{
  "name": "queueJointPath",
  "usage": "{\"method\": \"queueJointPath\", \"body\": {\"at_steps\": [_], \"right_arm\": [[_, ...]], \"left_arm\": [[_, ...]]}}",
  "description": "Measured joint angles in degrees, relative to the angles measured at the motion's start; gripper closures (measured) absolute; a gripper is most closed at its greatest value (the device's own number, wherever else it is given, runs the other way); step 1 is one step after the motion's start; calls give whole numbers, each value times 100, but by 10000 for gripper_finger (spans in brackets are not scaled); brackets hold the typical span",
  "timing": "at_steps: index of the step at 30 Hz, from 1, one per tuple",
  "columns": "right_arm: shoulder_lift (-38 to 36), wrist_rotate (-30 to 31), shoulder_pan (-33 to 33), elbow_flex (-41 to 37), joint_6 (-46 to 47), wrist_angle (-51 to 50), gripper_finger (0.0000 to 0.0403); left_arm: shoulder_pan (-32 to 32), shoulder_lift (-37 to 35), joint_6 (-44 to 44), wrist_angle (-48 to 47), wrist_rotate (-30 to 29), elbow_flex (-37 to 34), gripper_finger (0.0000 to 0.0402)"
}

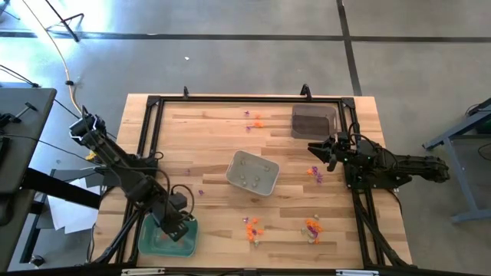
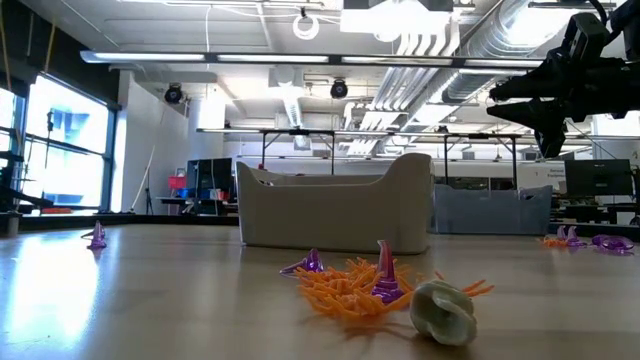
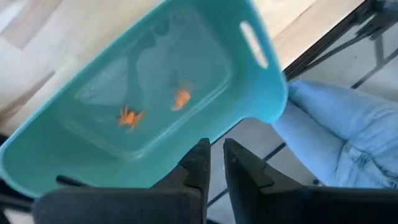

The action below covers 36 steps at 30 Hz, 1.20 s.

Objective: Sort Halloween decoration
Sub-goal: Put the orange spider toy into the green bin, then put the violet witch hat toy into the black bin

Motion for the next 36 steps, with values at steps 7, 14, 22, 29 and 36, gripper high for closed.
{"method": "queueJointPath", "body": {"at_steps": [7,14,22,29,36], "right_arm": [[0,-2,-1,0,0,0,277],[0,0,1,-2,0,0,277],[0,0,-1,-2,0,0,277],[0,-1,-1,0,0,0,277],[0,-2,-1,0,0,0,277]], "left_arm": [[291,-102,754,-71,-952,125,359],[1495,-173,2405,-391,-1995,417,358],[3692,-19,4487,1126,-1249,422,337],[5194,560,5789,2384,-58,427,284],[5959,1755,7185,1165,394,1563,230]]}}
